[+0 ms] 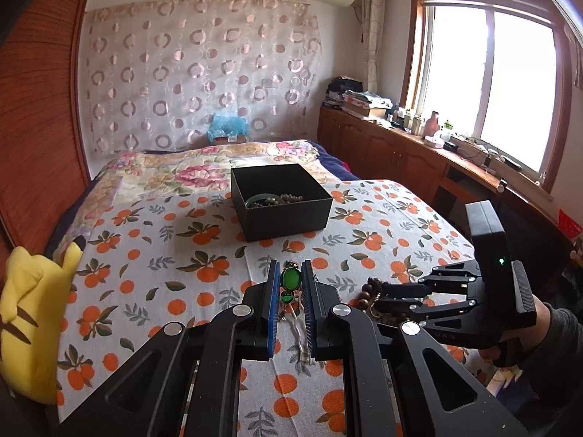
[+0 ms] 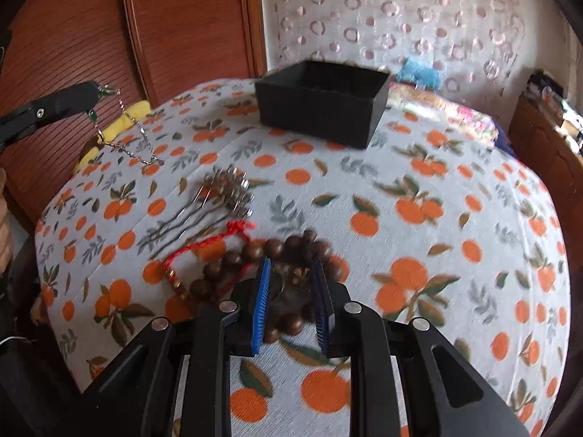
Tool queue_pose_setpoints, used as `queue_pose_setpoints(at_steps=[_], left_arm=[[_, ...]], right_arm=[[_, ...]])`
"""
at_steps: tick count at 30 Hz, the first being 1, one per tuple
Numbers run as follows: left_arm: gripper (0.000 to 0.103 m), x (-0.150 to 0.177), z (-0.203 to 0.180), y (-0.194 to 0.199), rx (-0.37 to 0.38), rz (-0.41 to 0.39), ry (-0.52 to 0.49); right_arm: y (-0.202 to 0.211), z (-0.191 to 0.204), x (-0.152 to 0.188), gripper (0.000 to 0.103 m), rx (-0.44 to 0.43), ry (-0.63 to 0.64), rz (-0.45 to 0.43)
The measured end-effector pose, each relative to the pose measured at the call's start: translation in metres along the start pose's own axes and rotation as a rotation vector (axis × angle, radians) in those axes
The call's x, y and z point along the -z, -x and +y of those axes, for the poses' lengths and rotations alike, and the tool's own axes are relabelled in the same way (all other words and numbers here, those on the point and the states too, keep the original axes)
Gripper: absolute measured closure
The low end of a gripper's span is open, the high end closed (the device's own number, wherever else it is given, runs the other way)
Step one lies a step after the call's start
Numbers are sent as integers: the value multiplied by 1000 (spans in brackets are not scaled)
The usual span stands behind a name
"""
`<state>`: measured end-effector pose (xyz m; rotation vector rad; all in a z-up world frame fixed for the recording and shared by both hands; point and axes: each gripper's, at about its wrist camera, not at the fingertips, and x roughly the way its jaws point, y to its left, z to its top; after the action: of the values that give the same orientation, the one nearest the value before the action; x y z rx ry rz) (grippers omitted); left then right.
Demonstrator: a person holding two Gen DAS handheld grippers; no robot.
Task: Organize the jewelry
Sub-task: 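Grasp the silver hairpins with the left gripper while the right gripper grasps the wooden bead bracelet, then carry the hairpins in the left gripper toward the black box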
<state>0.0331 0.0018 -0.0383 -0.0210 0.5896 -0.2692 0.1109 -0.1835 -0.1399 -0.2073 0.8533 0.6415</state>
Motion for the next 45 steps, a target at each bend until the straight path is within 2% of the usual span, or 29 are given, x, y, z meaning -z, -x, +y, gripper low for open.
queue_pose_setpoints(at_steps=[6,13,19,26,27,28,33,39,45], left_arm=[[92,3,2,-3,2,4,4],[92,6,1,-7,5,8,3],[92,9,-1,-9,5,11,0],[92,8,-1,-9,7,10,1],[92,8,-1,-9,6,10,1],[92,8,-1,-9,6,12,1],[92,9,-3,-10,4,14,-1],[92,7,-4,-16,7,14,-11],[92,-11,-3,-24,4,5,-33]], right_arm=[[4,6,0,76,2,19,-2],[12,20,3,76,-34,55,-3],[-2,14,-4,77,22,64,17],[-5,10,-7,79,31,73,21],[-5,10,-6,86,33,77,18],[-4,10,-5,99,37,82,12],[11,2,-8,100,8,50,-37],[31,-16,-25,100,-70,-21,-96],[35,-28,-42,100,-51,-23,-112]])
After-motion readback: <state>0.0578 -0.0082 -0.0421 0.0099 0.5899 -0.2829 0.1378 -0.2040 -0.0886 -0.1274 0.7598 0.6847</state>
